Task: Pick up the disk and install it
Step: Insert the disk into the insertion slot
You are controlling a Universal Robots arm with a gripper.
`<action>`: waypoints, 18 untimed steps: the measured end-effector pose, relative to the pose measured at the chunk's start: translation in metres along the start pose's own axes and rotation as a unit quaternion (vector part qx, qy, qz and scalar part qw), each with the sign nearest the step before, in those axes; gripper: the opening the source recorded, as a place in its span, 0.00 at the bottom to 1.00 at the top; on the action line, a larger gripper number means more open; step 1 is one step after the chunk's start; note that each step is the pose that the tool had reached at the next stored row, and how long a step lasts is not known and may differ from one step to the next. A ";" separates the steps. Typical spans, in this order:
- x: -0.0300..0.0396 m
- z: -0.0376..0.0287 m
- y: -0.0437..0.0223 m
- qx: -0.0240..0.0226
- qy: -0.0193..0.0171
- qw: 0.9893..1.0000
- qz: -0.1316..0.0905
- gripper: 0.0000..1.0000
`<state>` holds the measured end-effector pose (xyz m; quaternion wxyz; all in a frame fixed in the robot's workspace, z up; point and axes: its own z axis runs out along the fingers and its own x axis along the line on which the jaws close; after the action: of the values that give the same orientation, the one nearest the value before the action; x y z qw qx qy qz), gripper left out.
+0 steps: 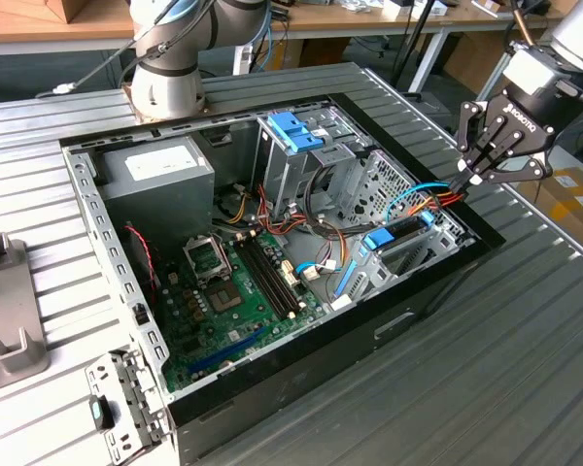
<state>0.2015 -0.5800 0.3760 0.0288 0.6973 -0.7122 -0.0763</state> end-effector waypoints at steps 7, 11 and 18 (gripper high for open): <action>-0.0001 -0.0015 0.0000 0.000 0.000 1.000 0.000 0.10; -0.0008 -0.0118 0.0016 0.000 0.000 1.000 0.000 0.10; 0.0012 -0.0110 -0.0050 -0.003 0.000 1.000 0.000 0.10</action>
<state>0.2080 -0.5821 0.3861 0.0309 0.6970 -0.7120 -0.0786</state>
